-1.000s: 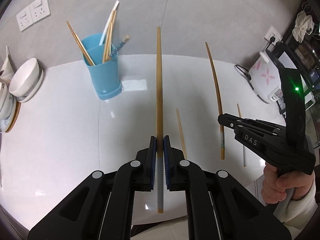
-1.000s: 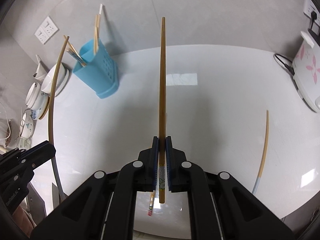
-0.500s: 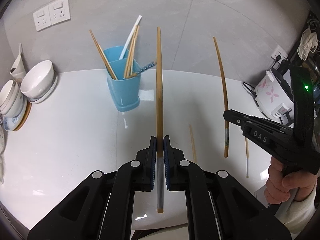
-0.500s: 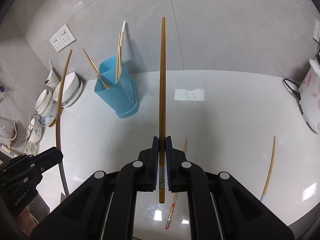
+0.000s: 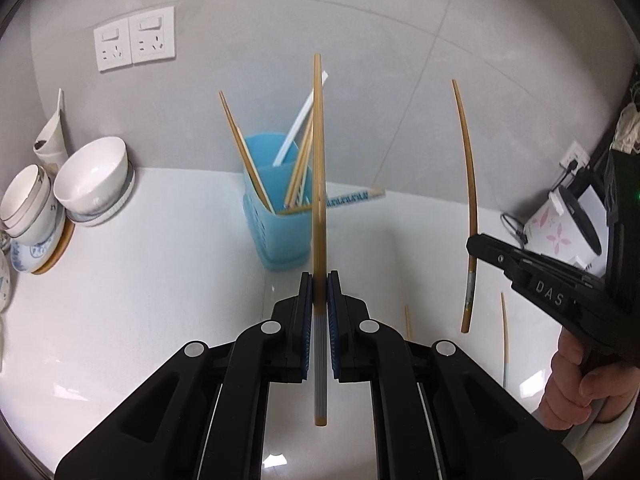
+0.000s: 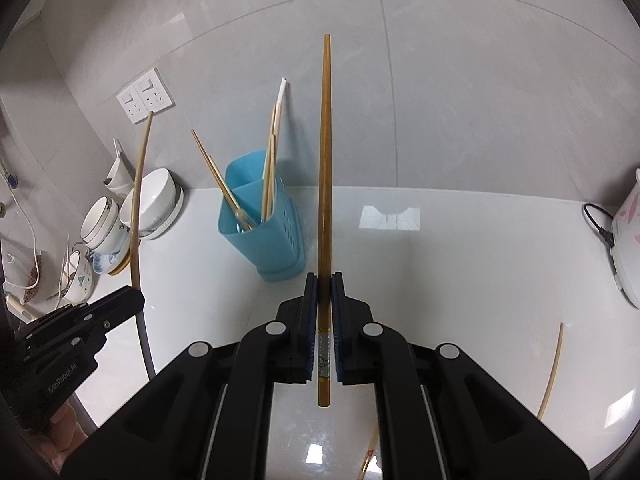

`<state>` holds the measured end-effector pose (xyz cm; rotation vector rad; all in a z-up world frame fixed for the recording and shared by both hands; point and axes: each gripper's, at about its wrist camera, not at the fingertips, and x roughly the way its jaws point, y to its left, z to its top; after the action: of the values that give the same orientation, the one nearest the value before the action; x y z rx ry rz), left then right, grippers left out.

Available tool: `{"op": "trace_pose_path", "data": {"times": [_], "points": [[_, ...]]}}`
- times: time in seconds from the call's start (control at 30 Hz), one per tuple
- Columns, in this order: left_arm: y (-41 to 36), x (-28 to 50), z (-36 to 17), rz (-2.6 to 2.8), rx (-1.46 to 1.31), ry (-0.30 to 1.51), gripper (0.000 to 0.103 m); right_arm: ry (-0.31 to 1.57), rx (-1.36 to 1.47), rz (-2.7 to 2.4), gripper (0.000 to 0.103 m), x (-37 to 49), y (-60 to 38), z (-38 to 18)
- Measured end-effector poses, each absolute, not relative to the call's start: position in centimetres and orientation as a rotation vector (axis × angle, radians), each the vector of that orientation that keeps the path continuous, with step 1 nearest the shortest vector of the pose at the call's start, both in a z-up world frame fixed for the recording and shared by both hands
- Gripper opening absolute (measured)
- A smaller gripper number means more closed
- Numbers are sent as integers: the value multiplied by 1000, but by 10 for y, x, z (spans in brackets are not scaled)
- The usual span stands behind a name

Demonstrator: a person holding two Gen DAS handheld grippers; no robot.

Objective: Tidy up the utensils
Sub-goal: 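Lift both held chopsticks and carry them toward the blue holder, then lower the left tool's chopstick into the blue holder and open it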

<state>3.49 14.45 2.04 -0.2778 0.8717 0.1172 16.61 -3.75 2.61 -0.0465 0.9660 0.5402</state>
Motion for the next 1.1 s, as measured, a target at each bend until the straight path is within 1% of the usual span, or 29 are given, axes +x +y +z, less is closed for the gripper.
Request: {"op": "trace_pose_path", "data": {"times": [0.23, 0.47, 0.8, 1.1], "points": [[168, 58, 28, 125, -304, 762, 7, 936, -34, 558, 6, 183, -21, 31], [192, 89, 23, 119, -327, 634, 7, 929, -22, 573, 6, 206, -7, 29], [204, 129, 12, 95, -302, 460, 7, 953, 9, 595, 6, 237, 4, 10], [199, 151, -18, 75, -246, 427, 7, 983, 26, 610, 6, 250, 12, -8]]}}
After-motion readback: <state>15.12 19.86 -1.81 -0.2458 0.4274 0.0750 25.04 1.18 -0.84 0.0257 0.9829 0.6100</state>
